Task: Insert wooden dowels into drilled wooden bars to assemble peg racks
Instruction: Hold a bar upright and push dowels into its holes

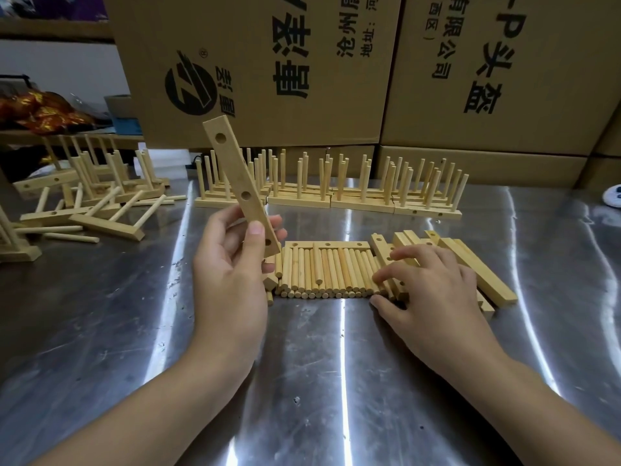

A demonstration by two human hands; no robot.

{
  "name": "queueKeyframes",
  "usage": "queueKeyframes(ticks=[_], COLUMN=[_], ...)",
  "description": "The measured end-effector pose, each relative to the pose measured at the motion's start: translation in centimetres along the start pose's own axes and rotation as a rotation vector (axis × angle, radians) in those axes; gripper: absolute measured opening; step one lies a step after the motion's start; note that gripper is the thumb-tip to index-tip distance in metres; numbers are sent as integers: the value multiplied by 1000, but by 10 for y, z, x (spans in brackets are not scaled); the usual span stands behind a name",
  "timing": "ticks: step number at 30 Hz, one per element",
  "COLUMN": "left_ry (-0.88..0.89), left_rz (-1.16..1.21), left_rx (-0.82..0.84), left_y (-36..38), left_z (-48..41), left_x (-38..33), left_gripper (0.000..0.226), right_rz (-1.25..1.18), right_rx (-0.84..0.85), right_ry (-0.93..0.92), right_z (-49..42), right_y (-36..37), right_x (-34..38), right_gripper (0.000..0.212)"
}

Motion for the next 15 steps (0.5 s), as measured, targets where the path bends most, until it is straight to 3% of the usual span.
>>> queueKeyframes(ticks=[3, 6, 9, 12, 15], left_ry=[-8, -25, -50, -72, -104], left_rz=[4, 9, 4, 0, 13], left_rx=[9, 27, 68, 154, 275], left_y=[0, 1, 3, 10, 18], left_z=[0, -1, 0, 4, 9], left_x=[1, 4, 9, 12, 15], left_gripper=[24, 23, 21, 34, 60], right_rz=[23, -61, -481, -1021, -1189], right_rx=[-42, -296, -512, -396, -308], right_ry=[-15, -13, 58, 231, 301], right_z=[0, 2, 5, 1, -1], right_y=[-4, -22, -38, -29, -22], right_x=[2, 3, -9, -14, -12], right_gripper=[16, 11, 13, 19, 24])
Point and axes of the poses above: each hand's wrist, its own z-axis away from the middle knuckle, its own y-axis out of the palm, x = y × z, the point moved 6 cm from there along -z, towards the middle knuckle, and after that the axes turned 1 degree about z, right-handed, at the moved point
